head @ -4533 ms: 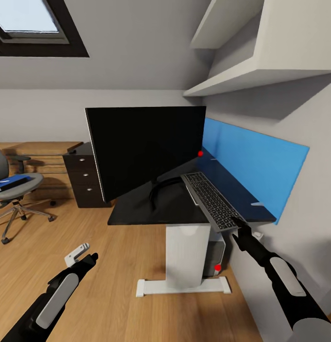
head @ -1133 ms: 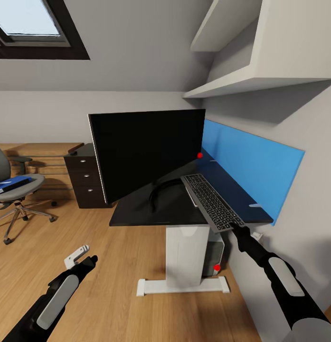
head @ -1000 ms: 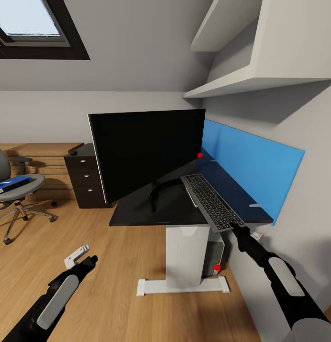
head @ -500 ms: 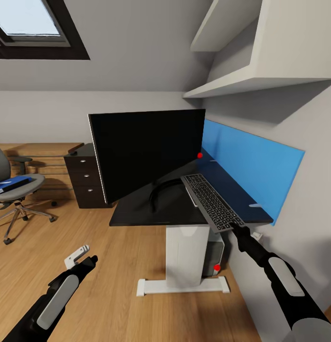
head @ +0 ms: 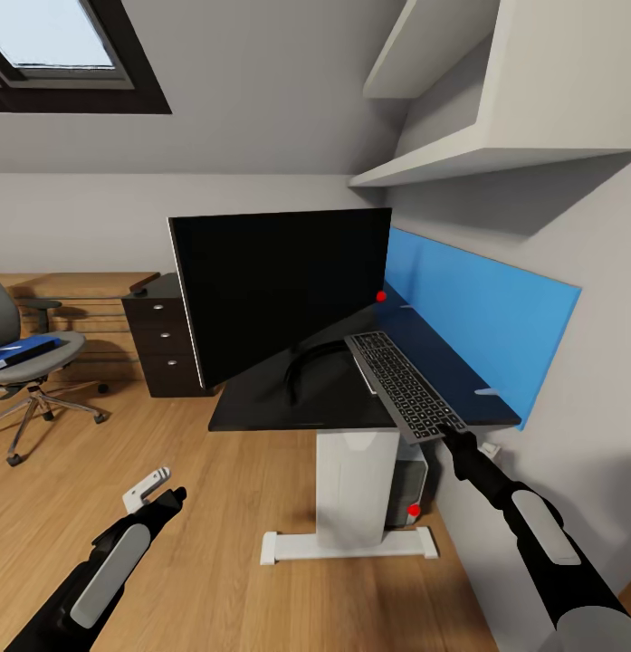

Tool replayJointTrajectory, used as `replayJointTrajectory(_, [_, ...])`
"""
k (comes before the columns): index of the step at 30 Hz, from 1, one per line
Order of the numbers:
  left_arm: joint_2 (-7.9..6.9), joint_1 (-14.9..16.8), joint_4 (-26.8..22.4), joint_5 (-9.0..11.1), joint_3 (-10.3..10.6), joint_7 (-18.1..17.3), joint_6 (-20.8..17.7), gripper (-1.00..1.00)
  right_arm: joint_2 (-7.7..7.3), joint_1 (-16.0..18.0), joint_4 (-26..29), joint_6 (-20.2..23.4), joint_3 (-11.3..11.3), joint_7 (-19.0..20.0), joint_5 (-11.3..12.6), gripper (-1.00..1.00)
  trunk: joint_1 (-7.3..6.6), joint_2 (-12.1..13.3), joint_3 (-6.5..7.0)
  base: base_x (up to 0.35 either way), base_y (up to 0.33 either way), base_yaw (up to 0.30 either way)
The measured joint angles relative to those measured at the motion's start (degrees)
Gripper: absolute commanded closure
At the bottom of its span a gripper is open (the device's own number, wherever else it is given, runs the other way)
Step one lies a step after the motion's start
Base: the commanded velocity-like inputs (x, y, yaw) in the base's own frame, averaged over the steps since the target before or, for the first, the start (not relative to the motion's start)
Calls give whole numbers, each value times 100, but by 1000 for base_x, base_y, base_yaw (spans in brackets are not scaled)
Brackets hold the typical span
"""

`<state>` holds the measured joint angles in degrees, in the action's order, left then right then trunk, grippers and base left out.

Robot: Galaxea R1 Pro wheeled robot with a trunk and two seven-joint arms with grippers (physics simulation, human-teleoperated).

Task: In the bedroom, organize the workspace by keeping the computer under the desk, ensuring the monitor is on the desk, placing the keyboard on the desk next to the monitor, placing the mouse on the desk next to the keyboard, moving the folder from the swivel chair onto the desk next to the mouse, stacking the notebook on top of the folder with the pen on top of the notebook, and positioning the swivel chair next to the desk.

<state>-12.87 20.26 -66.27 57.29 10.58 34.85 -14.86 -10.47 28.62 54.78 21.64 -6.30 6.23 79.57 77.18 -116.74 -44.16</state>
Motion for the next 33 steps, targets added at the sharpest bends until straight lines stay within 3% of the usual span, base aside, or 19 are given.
replayJointTrajectory(9, [1, 0, 0, 0, 0, -11, 0, -100, 0, 0, 0, -1, 0, 0, 0, 100, 0, 0, 0, 0, 0, 0])
replayJointTrajectory(13, [4, 0, 0, -1, 0, -17, 0, -100, 0, 0, -1, -1, -4, -2, -12, 100, -87, 159, 71, 0, 0, 0])
replayJointTrajectory(19, [9, 0, 0, 0, 0, -19, 0, -100, 0, 0, -2, -1, -6, -2, -18, 100, -88, 161, 72, 0, 0, 0])
replayJointTrajectory(24, [9, 0, 0, -1, 1, -19, 0, -100, 0, 0, -1, 0, -1, -1, -11, 100, -197, 360, 161, 0, 0, 0])
replayJointTrajectory(28, [10, 0, 0, 1, 8, -19, 0, -100, 0, -1, -2, -1, 0, -2, -17, 100, -198, 361, 161, 0, 0, 0])
replayJointTrajectory(33, [8, 0, 0, -2, 185, -12, 20, -100, 0, -1, -2, -5, 1, -2, -18, 100, -198, 361, 161, -3, 0, 0])
